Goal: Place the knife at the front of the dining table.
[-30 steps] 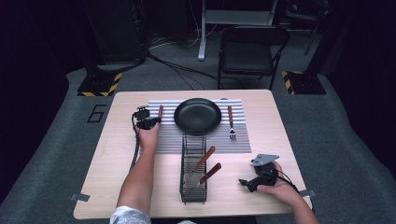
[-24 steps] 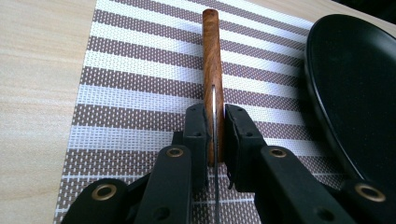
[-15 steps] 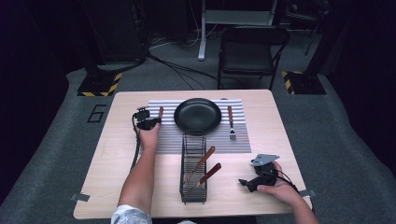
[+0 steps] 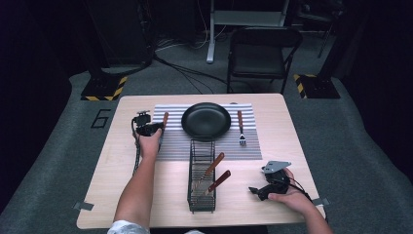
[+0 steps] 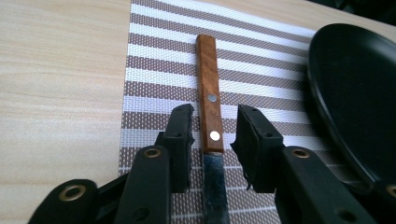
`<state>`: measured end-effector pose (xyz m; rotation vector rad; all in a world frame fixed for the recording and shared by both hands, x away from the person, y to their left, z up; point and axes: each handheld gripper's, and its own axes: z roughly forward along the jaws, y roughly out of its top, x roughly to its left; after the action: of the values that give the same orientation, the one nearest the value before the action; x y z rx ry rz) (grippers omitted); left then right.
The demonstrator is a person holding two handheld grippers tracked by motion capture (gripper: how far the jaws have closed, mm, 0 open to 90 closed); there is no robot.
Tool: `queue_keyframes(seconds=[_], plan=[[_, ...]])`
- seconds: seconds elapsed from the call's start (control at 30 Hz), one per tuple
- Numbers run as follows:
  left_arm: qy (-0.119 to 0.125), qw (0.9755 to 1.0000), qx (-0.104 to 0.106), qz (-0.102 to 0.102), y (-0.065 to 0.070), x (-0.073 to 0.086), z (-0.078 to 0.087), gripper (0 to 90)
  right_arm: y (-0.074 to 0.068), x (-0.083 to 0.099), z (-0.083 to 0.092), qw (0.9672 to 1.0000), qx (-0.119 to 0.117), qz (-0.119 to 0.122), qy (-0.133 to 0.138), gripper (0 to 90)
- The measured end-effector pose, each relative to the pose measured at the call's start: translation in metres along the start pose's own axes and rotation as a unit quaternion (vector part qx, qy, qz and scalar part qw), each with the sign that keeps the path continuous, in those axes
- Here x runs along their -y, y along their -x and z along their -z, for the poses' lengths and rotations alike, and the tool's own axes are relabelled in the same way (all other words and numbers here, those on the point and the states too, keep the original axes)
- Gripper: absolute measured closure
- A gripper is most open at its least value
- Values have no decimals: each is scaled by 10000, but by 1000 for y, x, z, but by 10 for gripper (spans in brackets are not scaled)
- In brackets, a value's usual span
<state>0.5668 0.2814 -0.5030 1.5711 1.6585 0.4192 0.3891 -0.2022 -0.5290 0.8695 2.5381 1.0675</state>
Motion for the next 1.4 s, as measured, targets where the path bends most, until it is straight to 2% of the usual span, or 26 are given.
queue_keyframes(seconds=[0.17, 0.27, 0.3, 0.37, 0.67, 0.77, 1.0, 1.2, 1.3, 1.4], plan=[[-43, 9999, 11, -128, -1, 1, 14, 612, 0, 0, 0, 10000, 2, -5, 5, 0], [-18, 9998, 89, -181, 0, 1, 22, 593, 0, 0, 0, 10000, -1, -6, -2, 0], [-33, 9996, 143, -253, 1, 1, 29, 593, 0, 0, 0, 10000, 2, 4, 5, 0], [-13, 9987, 213, -463, 3, 0, 42, 583, 0, 0, 0, 10000, 6, -1, 7, 0], [184, 9957, 422, -803, 10, 0, 83, 570, 0, 0, 0, 10000, 6, -3, 6, 0], [156, 9945, 488, -916, 11, 2, 93, 566, 0, 0, 0, 10000, 4, -1, 1, 0], [136, 9919, 541, -1143, 9, 13, 110, 557, 0, 0, 0, 10000, 4, 0, 5, 0], [83, 9907, 546, -1246, 6, 27, 119, 550, 0, 0, 0, 10000, 4, -9, 3, 0], [18, 9888, 581, -1371, 4, 36, 122, 533, 0, 0, 0, 10000, 4, -2, 3, 0], [-100, 9886, 583, -1384, -1, 46, 123, 515, 0, 0, 0, 10000, 4, 1, 4, 0]])
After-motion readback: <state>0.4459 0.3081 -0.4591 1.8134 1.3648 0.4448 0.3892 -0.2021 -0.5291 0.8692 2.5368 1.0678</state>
